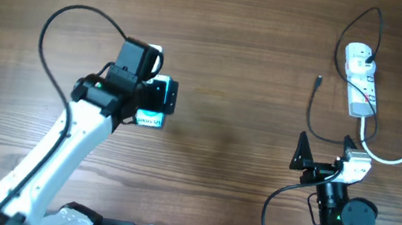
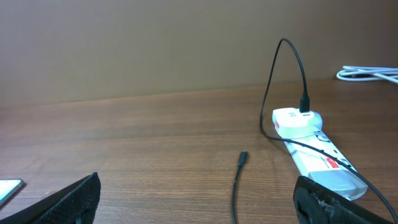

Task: Plug charger to phone and switch on socket
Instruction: 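Reach the left gripper down over the blue phone and grasp it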

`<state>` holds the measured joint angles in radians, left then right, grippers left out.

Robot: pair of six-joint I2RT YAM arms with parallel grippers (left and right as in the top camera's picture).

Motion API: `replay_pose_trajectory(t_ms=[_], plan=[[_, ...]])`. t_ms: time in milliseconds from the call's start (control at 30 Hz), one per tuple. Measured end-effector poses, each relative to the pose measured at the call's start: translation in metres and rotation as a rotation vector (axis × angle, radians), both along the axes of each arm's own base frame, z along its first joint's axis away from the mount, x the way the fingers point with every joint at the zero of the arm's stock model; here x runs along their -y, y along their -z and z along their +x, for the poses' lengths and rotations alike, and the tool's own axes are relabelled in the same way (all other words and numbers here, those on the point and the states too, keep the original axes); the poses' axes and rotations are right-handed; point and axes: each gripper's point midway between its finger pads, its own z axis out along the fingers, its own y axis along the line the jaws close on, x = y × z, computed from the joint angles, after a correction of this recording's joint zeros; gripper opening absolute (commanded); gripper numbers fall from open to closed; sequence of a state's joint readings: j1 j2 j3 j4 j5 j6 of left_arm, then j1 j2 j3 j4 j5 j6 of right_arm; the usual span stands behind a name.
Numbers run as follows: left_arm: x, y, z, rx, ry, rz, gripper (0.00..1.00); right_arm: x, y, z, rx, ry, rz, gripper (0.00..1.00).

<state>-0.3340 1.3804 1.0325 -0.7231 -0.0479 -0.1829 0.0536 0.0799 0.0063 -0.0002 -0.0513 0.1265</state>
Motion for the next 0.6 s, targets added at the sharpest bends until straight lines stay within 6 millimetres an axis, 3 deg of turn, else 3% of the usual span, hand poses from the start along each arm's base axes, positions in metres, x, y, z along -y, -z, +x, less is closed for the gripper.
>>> replay_pose_trajectory(t_ms=[233, 400, 600], plan=[[-0.001, 0.067, 0.005, -0.169, -0.008, 0.071, 1.00, 0.000, 0.000, 0.000, 0.000, 0.000, 0.000, 0.99], [0.000, 0.086, 0.011, -0.193, -0.011, 0.080, 1.00, 0.000, 0.000, 0.000, 0.000, 0.000, 0.000, 1.00], [-0.007, 0.096, 0.020, -0.196, -0.071, 0.064, 1.00, 0.000, 0.000, 0.000, 0.000, 0.000, 0.000, 1.00]])
